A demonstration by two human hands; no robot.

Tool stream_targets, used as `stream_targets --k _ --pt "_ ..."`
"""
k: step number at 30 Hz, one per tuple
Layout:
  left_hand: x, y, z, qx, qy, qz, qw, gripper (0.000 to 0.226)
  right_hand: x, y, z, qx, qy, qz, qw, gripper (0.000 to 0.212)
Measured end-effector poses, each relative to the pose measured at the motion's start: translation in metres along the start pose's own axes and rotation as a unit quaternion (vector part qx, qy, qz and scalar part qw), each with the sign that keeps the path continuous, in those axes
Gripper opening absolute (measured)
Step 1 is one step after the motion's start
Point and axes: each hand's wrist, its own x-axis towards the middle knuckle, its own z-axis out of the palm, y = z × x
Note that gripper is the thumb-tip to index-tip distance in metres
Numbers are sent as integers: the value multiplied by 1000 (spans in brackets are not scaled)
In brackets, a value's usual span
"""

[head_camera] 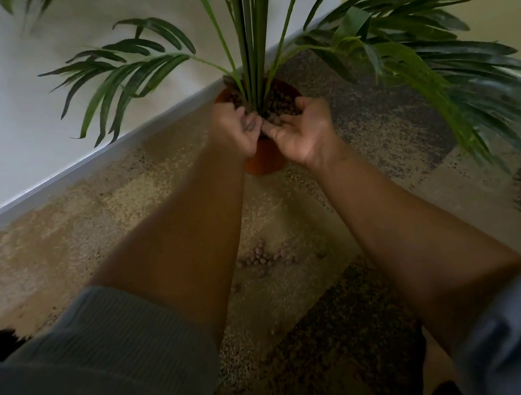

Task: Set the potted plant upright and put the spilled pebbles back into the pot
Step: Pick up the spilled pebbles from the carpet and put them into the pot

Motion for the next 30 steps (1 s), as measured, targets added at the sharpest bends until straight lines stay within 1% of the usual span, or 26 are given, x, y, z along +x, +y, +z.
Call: stream_targets --k 2,5,9,12,14,16,17,19,20,21,22,23,24,25,26,27,28,30 --pt "-7 5 3 2 -21 0 1000 37 0 1 2 3 -10 1 1000 52" --pt "-10 9 0 -21 -66 -16 997 48 0 0 0 2 -14 4 1000 52" --pt "-10 8 -5 -20 -61 -26 998 51 2 2 -8 -46 -3 7 999 49" --pt "-7 2 -16 7 -40 -17 999 51 3 6 -18 -136 32 -2 990 40" --pt "-3 -3 -30 32 -23 1 999 49 2 9 -27 -202 50 11 978 32" --pt "-1 -10 -47 83 5 12 996 47 1 14 -38 -292 68 34 953 24" --pt "-1 -14 -56 119 28 11 992 45 0 17 -44 -348 83 41 933 21" --pt "-2 -22 -73 207 77 7 975 35 -1 26 -57 -473 109 45 873 15" --pt "-2 -27 -81 265 91 4 960 28 -2 31 -65 -538 116 45 833 15" --pt "-2 -32 -89 328 98 -1 939 24 -4 35 -73 -608 116 47 784 14" --pt "-1 -37 -96 391 98 -9 915 19 -6 39 -81 -683 106 55 720 15" --pt "-1 -42 -102 451 89 -18 888 12 -7 43 -88 -761 82 67 640 17" --pt "-1 -46 -108 514 68 -26 854 11 -10 46 -94 -829 45 84 550 21" --pt "-1 -50 -114 582 36 -30 812 17 -13 49 -98 -879 4 108 464 28" --pt "1 -54 -119 643 -2 -29 765 22 -16 53 -101 -912 -31 134 387 36" --pt "1 -57 -122 694 -33 -28 718 28 -18 56 -103 -928 -52 159 333 44" --pt "0 -60 -125 736 -59 -31 673 36 -20 58 -106 -933 -58 182 306 53" --pt "-2 -64 -130 802 -113 -57 583 45 -21 60 -114 -932 -48 209 292 77"
